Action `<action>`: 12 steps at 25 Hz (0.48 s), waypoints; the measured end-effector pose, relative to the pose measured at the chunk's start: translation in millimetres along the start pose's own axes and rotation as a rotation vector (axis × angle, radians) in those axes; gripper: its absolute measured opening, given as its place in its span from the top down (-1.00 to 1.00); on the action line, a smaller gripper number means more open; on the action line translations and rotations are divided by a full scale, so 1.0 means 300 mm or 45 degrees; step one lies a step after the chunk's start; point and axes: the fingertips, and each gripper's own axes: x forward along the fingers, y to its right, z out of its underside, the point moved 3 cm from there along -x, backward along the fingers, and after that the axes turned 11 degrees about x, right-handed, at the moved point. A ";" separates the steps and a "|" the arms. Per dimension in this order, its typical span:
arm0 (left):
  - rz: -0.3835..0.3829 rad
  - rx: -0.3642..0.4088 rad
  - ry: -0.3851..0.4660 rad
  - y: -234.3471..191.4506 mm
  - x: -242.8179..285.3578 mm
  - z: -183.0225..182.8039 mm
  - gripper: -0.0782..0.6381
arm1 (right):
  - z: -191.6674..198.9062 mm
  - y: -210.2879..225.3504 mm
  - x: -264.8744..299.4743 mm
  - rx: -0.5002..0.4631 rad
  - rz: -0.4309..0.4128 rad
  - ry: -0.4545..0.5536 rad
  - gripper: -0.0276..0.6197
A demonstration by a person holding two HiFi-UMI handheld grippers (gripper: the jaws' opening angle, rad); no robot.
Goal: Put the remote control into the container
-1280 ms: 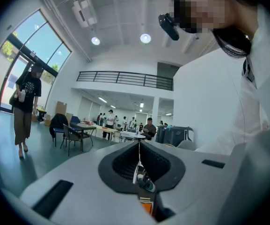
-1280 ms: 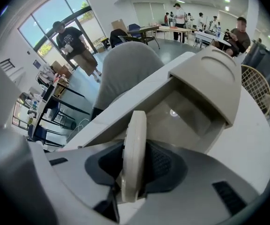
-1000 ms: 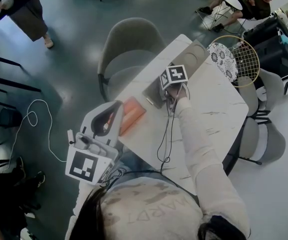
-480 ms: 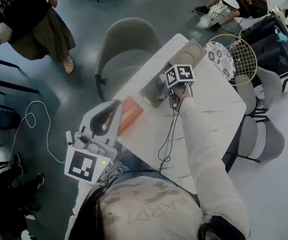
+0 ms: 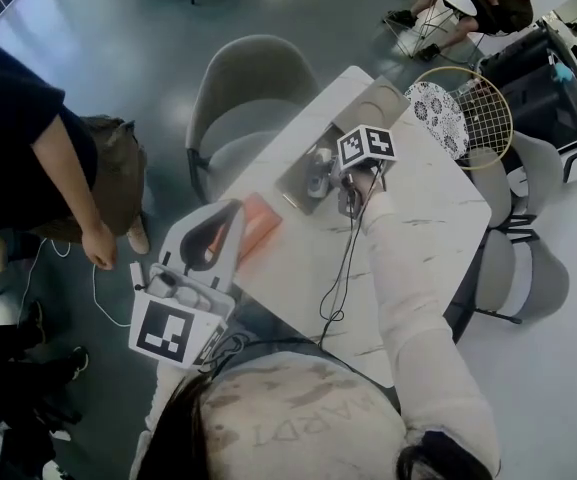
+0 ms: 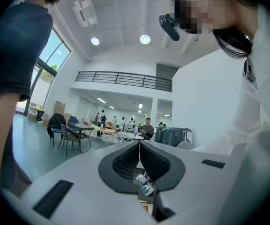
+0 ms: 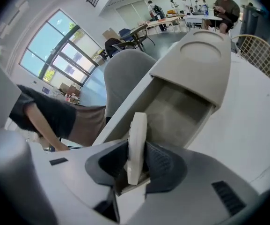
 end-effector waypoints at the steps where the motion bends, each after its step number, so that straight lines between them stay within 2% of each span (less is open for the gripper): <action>1: 0.002 0.000 0.000 0.003 0.003 -0.002 0.74 | 0.005 -0.008 0.007 0.032 -0.015 -0.008 0.55; 4: 0.013 0.004 -0.004 0.015 0.012 -0.010 0.74 | 0.019 -0.041 0.032 0.159 -0.080 -0.025 0.56; 6: 0.014 0.006 -0.005 0.018 0.013 -0.014 0.74 | 0.020 -0.053 0.044 0.198 -0.077 -0.026 0.56; 8: 0.011 0.006 -0.005 0.017 0.011 -0.015 0.74 | 0.020 -0.055 0.050 0.169 -0.040 -0.039 0.56; 12: 0.008 0.008 0.004 0.016 0.011 -0.015 0.74 | 0.024 -0.050 0.055 0.031 0.034 -0.083 0.55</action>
